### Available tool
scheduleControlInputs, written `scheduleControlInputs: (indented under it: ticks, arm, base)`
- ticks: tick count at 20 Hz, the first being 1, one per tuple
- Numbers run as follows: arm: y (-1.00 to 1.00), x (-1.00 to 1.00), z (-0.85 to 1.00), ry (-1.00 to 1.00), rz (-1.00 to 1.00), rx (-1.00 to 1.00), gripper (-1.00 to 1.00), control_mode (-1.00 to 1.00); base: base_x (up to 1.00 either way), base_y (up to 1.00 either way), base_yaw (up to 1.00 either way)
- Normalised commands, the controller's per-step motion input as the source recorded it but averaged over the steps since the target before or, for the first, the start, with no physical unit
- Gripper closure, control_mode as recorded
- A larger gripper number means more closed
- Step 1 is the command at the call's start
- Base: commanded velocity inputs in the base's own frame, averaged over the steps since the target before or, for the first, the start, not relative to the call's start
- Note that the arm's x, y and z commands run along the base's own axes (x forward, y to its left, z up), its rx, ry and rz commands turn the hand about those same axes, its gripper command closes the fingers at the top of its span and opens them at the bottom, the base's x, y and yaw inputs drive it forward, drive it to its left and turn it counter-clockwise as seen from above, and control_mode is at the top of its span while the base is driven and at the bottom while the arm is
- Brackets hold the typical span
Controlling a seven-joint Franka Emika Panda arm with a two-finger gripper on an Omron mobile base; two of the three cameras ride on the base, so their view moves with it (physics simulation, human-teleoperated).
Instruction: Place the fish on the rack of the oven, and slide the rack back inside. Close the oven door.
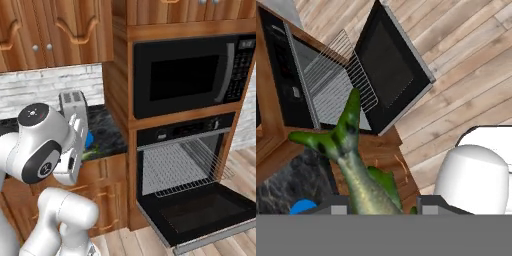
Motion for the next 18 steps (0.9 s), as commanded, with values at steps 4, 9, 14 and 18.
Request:
scheduleControlInputs:
  ticks: [4,9,14,18]
  arm:
    - [0.0,0.0,0.0,0.0,0.0,0.0,1.0,1.0]
    - [0.0,0.0,0.0,0.0,0.0,0.0,1.0,1.0]
    - [0.0,0.0,0.0,0.0,0.0,0.0,1.0,1.0]
    - [0.0,0.0,0.0,0.0,0.0,0.0,1.0,1.0]
  base:
    - [0.04,-0.16,-0.5]
    - [0.26,-0.04,-0.46]
    - [0.43,-0.01,-0.44]
    - [0.54,0.0,-0.42]
